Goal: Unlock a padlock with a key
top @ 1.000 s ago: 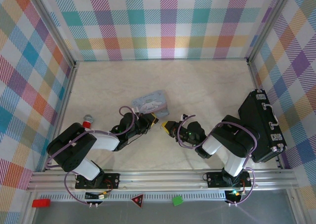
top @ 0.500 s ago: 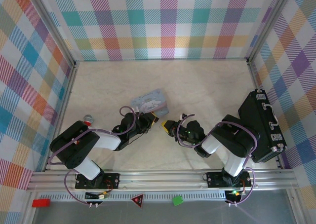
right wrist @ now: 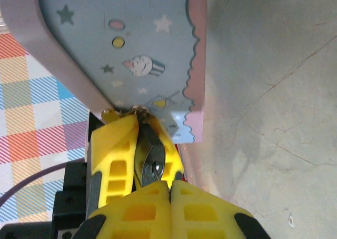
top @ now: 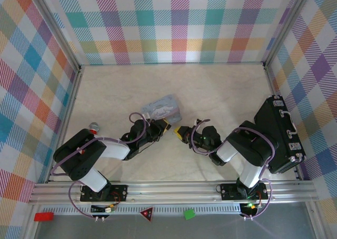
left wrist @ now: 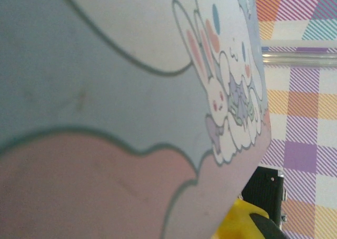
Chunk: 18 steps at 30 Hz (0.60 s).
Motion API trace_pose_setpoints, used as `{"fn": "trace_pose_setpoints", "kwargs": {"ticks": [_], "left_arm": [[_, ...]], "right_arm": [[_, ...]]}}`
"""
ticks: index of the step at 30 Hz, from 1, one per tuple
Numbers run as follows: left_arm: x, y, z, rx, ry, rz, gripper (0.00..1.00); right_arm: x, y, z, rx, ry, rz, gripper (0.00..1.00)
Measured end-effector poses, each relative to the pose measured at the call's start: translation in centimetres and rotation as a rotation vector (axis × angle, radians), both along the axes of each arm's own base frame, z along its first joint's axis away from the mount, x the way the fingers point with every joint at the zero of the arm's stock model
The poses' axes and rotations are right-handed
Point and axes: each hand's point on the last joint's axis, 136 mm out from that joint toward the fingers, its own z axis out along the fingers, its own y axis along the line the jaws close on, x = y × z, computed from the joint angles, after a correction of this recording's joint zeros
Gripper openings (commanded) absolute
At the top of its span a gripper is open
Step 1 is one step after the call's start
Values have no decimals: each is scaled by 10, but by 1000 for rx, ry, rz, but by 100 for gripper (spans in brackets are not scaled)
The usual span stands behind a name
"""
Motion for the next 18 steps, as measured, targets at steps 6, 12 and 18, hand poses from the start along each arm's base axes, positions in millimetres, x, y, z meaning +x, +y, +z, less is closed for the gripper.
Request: {"fn": "trace_pose_setpoints", "kwargs": {"ticks": [6, 12, 18], "left_arm": [[-1, -6, 5, -7, -11, -14, 4], [-1, -11, 10, -13, -20, -21, 4], [-1, -11, 10, -13, -20, -20, 4]], "right_arm": [[0, 1, 4, 16, -4, 7, 0], [3, 4, 9, 30, -15, 10, 0], [3, 4, 9, 30, -15, 9, 0]]}}
